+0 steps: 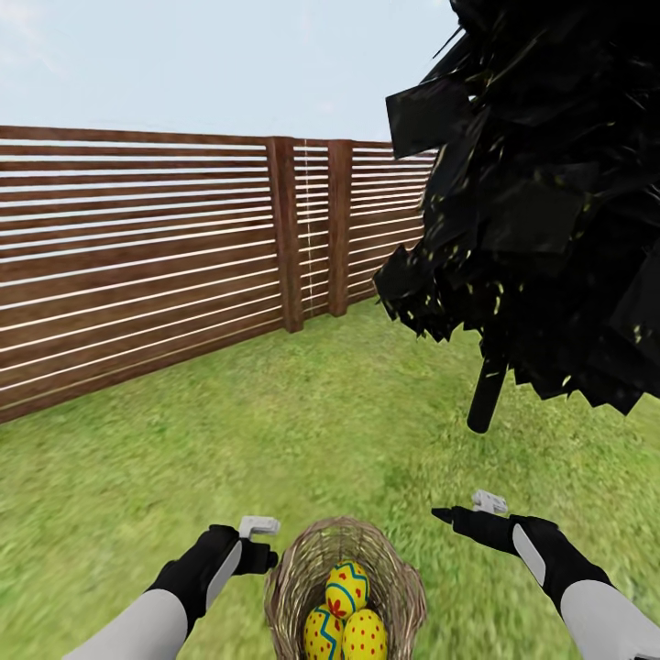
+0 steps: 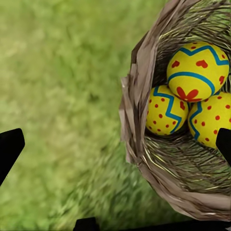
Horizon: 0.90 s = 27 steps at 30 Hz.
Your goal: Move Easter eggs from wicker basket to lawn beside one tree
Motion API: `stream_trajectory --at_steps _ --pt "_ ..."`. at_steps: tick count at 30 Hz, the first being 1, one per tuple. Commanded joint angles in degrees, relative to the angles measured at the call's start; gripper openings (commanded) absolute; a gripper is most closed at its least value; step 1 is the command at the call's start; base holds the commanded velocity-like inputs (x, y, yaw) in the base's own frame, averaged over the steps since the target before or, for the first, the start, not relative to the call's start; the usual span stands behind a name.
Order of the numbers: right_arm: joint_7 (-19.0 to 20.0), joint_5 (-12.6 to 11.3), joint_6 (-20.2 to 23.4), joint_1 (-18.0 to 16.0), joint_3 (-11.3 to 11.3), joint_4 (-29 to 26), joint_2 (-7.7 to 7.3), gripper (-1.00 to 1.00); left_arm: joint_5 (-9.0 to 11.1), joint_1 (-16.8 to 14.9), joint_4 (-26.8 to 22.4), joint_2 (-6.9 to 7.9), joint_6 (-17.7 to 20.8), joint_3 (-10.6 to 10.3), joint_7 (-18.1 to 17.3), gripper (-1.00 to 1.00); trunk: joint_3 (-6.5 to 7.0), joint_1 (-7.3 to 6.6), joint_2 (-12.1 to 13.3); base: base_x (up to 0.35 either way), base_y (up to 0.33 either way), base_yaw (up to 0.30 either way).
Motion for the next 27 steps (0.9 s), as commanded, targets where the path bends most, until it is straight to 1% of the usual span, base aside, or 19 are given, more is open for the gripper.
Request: stream_trajectory --at_steps 1,5,6,7,11,13,16,20,24,27 --pt "0.08 -0.42 0.50 -0.03 -0.23 -0.05 0.03 1.00 0.34 -0.02 -0.09 0.01 0.27 -0.26 0.07 1.00 -0.24 0.22 -0.44 0.000 0.000 0.000" --pt "-0.04 -0.38 0.50 -0.03 -0.18 -0.05 0.04 1.00 0.38 -0.02 -0.12 -0.28 0.26 -0.26 0.14 1.00 -0.96 1.10 -2.05 0.000 0.000 0.000" --pt "-0.09 -0.36 0.50 -0.03 -0.18 -0.05 0.03 1.00 0.38 -0.02 -0.16 -0.58 0.27 -0.26 0.15 1.00 -1.13 1.32 -2.45 0.000 0.000 0.000" --pt "-0.14 -0.34 0.53 -0.03 -0.17 -0.13 -0.02 1.00 0.38 -0.02 -0.38 -1.20 0.28 -0.26 0.27 1.00 -1.31 1.54 -2.85 0.000 0.000 0.000" --pt "-0.18 -0.26 0.58 -0.03 -0.23 -0.34 -0.19 1.00 0.44 -0.14 -0.51 -2.34 0.39 -0.26 0.66 1.00 -2.03 2.42 -4.45 0.000 0.000 0.000" --pt "-0.18 -0.25 0.60 -0.03 -0.24 -0.37 -0.28 1.00 0.46 -0.64 -0.30 -2.46 0.51 -0.14 0.74 1.00 -2.39 2.86 -5.26 0.000 0.000 0.000" --pt "-0.20 -0.25 0.60 -0.09 -0.27 -0.46 -0.30 1.00 0.41 -1.03 0.15 -2.26 0.60 0.24 0.83 1.00 -2.93 3.52 -6.46 0.000 0.000 0.000" --pt "-0.87 -0.15 0.59 -0.11 -0.26 -0.48 -0.21 1.00 0.32 -1.15 2.51 -1.88 0.38 1.06 1.58 1.00 -3.65 4.39 -8.06 0.000 0.000 0.000" --pt "-1.97 -0.16 0.52 -0.11 -0.26 -0.48 -0.21 1.00 0.30 -1.16 2.83 -1.67 0.30 2.16 1.81 1.00 -4.37 5.27 -9.67 0.000 0.000 0.000" --pt "-2.07 -0.16 0.48 -0.11 -0.26 -0.48 -0.23 1.00 0.30 -1.17 2.85 -1.64 0.29 2.41 1.83 1.00 -4.90 5.93 -10.87 0.000 0.000 0.000"
